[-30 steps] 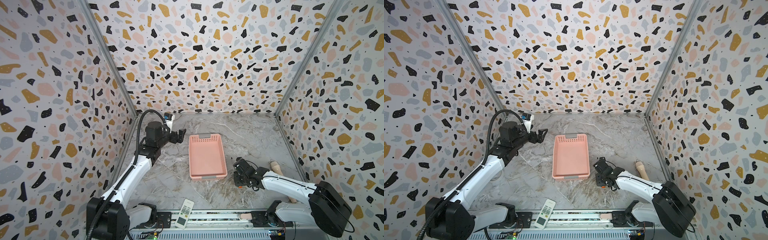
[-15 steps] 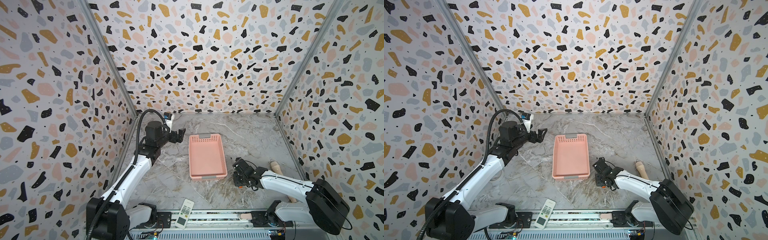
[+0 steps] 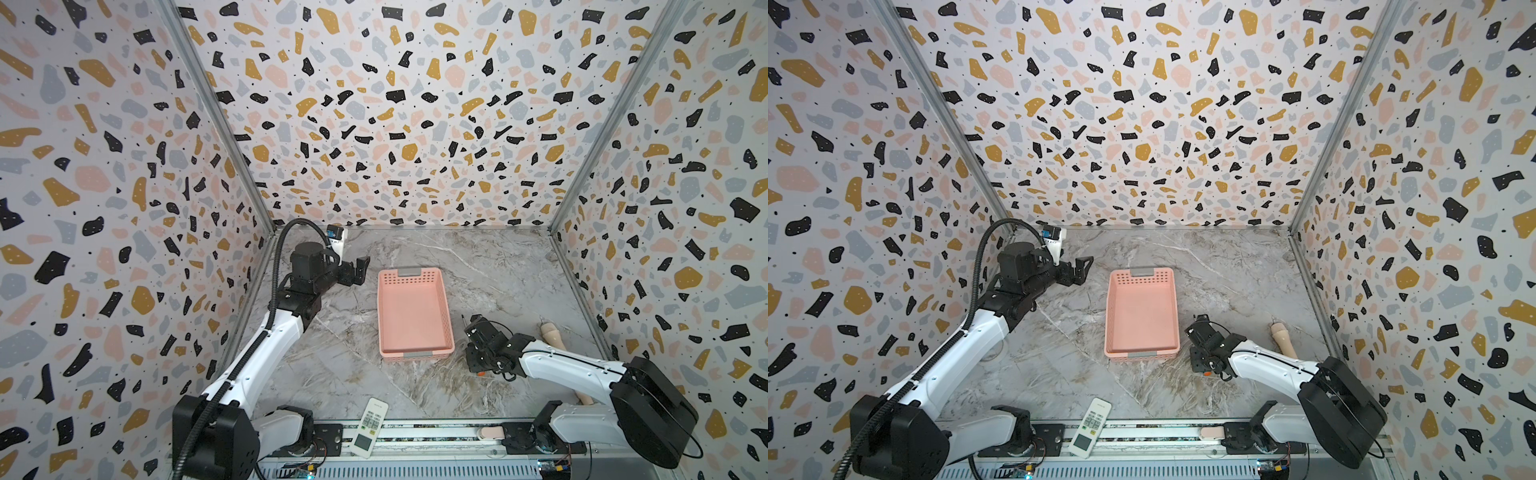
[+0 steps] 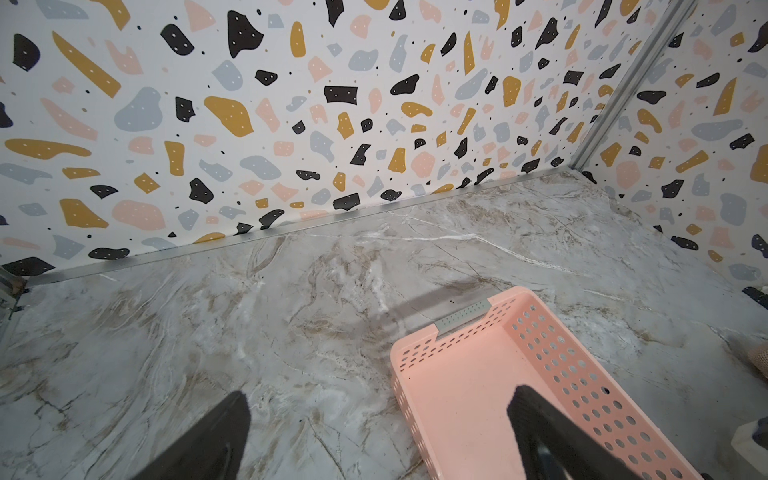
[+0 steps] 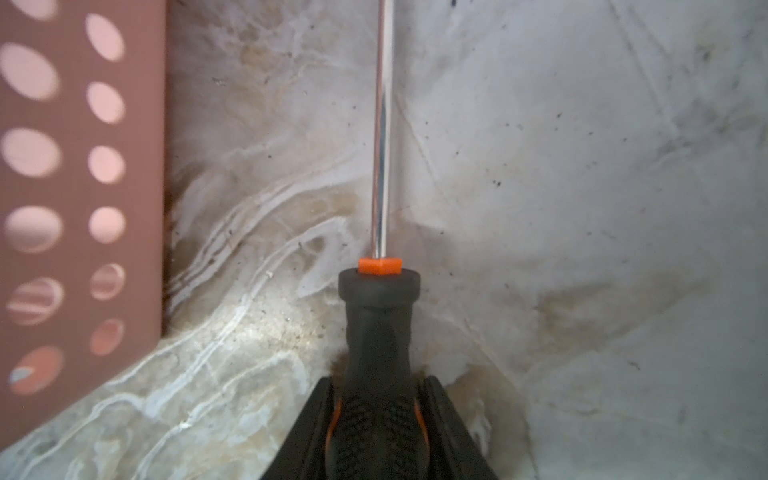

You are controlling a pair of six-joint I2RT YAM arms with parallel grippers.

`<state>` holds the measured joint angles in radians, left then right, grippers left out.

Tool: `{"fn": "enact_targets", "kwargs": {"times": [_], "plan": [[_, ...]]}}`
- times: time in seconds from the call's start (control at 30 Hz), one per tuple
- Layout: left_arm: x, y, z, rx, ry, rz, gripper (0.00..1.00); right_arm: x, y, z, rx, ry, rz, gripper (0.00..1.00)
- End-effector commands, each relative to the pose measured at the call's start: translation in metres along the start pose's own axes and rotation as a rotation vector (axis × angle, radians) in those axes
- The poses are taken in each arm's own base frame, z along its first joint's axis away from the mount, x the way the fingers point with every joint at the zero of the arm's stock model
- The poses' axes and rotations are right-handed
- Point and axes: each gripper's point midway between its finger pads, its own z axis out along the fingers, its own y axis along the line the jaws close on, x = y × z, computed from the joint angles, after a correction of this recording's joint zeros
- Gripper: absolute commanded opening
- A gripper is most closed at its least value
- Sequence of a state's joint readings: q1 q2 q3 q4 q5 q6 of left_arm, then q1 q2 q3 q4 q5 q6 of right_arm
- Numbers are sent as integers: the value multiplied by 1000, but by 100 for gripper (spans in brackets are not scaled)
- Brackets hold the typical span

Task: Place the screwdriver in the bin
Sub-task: 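Lower the right gripper and close it on the black-and-orange screwdriver handle, then lift the screwdriver with the right gripper and carry it over the pink basket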

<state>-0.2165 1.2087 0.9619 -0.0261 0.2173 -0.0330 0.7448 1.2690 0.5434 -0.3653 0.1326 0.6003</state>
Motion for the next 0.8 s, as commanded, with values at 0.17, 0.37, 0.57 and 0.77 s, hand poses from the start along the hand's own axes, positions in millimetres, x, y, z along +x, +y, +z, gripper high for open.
{"fn": "enact_targets", "kwargs": {"times": [0.17, 0.37, 0.57, 0.77], "plan": [[-18, 2, -2, -15, -39, 21, 99, -24, 7, -21, -40, -74, 6, 21], [-17, 3, -2, -23, -38, 19, 100, -51, 1, -52, -31, -151, 11, 19], [-18, 4, -3, -29, -42, 18, 100, -91, 5, -96, -32, -266, -7, 19], [-17, 6, -2, -37, -39, 16, 100, -135, 38, -122, -109, -347, -43, 19]]}}
